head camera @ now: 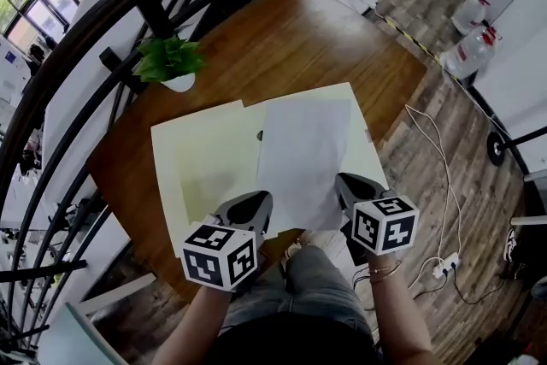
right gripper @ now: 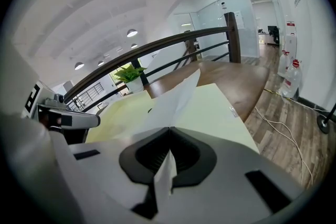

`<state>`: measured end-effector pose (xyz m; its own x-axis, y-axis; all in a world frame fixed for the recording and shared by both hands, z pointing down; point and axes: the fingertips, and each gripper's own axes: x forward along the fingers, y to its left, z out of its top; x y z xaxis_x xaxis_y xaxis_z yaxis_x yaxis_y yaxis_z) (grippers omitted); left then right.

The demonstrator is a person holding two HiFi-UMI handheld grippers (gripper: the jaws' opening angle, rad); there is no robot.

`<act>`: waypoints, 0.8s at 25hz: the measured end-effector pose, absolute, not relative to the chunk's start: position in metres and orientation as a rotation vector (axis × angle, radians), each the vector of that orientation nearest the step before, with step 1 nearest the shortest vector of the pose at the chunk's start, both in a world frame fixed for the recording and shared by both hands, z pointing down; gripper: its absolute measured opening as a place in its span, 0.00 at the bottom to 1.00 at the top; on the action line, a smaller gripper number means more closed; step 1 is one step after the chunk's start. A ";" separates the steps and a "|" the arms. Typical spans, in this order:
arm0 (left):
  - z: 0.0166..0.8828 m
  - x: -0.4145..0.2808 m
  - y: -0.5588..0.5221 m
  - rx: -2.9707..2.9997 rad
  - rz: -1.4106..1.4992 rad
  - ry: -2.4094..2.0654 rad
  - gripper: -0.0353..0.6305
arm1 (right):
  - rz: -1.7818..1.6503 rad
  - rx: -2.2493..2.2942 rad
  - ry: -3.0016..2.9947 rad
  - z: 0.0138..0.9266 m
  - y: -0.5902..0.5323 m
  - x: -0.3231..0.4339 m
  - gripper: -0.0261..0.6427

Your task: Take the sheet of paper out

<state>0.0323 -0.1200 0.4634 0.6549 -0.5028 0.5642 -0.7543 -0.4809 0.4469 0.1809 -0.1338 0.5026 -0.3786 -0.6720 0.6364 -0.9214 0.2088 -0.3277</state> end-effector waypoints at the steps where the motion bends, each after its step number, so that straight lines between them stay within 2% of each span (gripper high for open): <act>1: 0.463 0.033 -0.119 2.188 0.472 -0.963 0.08 | 0.968 1.504 -2.132 0.501 -0.132 0.183 0.08; 14: 0.450 0.044 -0.111 2.273 0.435 -0.875 0.08 | 0.927 1.654 -2.138 0.473 -0.114 0.199 0.08; 20: 0.425 0.043 -0.111 2.321 0.285 -0.842 0.08 | 0.909 1.691 -2.164 0.455 -0.104 0.198 0.08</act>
<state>0.0428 -0.1108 0.4254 0.7708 -0.4969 0.3988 -0.6369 -0.5868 0.4999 0.1980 -0.1045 0.4553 -0.2960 -0.7837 0.5460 -0.9386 0.1325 -0.3186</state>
